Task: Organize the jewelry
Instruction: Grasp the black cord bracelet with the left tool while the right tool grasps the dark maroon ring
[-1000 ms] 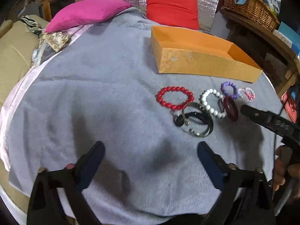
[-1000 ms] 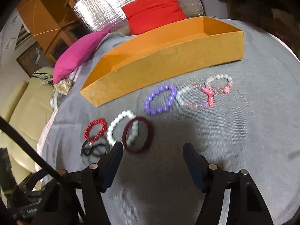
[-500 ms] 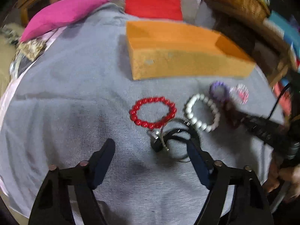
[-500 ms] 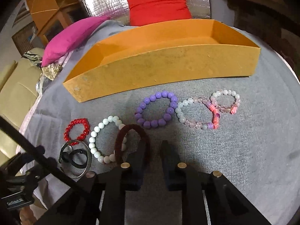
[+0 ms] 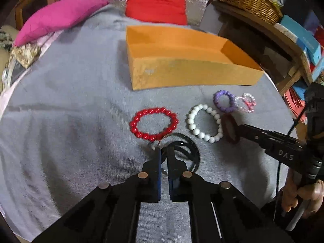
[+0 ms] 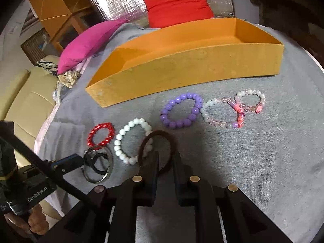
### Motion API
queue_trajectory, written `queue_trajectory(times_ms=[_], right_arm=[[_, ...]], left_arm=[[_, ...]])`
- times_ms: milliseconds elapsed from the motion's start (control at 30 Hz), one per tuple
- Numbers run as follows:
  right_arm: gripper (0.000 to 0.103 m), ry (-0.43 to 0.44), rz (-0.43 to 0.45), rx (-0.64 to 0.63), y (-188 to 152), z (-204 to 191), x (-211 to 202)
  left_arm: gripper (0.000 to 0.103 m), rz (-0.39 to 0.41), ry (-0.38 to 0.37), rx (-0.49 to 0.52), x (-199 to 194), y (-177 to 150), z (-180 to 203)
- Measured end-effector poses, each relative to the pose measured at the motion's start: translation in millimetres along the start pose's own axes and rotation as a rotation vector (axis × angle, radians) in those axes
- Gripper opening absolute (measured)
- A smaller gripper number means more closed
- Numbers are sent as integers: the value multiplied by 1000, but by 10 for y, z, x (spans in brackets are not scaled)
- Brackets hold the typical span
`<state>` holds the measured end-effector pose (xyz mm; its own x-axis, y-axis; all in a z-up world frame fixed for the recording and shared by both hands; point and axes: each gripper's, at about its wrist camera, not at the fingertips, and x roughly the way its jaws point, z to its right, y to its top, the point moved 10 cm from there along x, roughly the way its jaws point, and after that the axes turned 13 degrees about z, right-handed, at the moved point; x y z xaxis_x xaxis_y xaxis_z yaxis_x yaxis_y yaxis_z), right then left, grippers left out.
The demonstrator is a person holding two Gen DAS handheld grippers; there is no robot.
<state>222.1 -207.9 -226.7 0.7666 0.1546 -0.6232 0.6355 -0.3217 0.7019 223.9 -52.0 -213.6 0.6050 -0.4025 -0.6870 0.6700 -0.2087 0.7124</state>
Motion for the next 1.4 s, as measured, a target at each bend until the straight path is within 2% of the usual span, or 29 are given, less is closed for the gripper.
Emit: queue_trajectory(times_ms=[67,200,267,300,333,400,467,567,667,767,833,867,900,967,1000,1067,1100,1133,1200,1400], right_arm=[[15,9,9,-5,20,-35,-60],[15,10,17,6,69,-39,-123],[15,-5,29,3,98,24,-159],[15,-9,35,7,117,72,-182],[15,-11,39,11,125,111,-194],[15,-5,54,17,144,178,-230],[16,15,46,32,140,221,-234],[29,41,32,52,135,247,-233],[58,57,40,54,155,232,-227],[58,64,56,2,180,180,-191],[55,39,43,-59,165,156,-107],[45,42,26,-74,145,137,-57],[40,40,7,-92,124,116,-4],[38,4,-12,-154,85,67,111],[31,-9,-13,-192,84,31,146],[26,-19,-21,-234,73,-23,212],[24,-35,-27,-258,66,-46,257],[21,-46,-25,-274,69,-45,279],[8,-62,-19,-281,88,-62,288],[7,-69,-11,-230,129,-70,187]], left_arm=[[5,3,0,20,-92,8,7],[5,4,94,62,-157,-5,-68],[29,-33,117,52,-181,-52,-108],[56,-39,129,39,-208,-46,-98],[71,-19,140,38,-249,-29,-73],[76,19,158,73,-302,34,45],[81,-2,166,125,-253,13,179],[82,-42,223,232,-58,-112,265],[82,-41,226,235,62,-175,196],[82,0,229,216,126,-136,53],[82,23,189,210,131,-133,42],[82,22,179,205,139,-152,6],[82,14,170,199,158,-177,-27],[82,3,132,193,168,-215,-48],[82,6,110,193,158,-215,-59],[73,24,84,198,117,-198,-97],[59,36,73,205,95,-187,-138],[50,39,70,207,87,-183,-182],[48,40,62,191,48,-188,-288],[45,68,13,159,-126,-226,-329]])
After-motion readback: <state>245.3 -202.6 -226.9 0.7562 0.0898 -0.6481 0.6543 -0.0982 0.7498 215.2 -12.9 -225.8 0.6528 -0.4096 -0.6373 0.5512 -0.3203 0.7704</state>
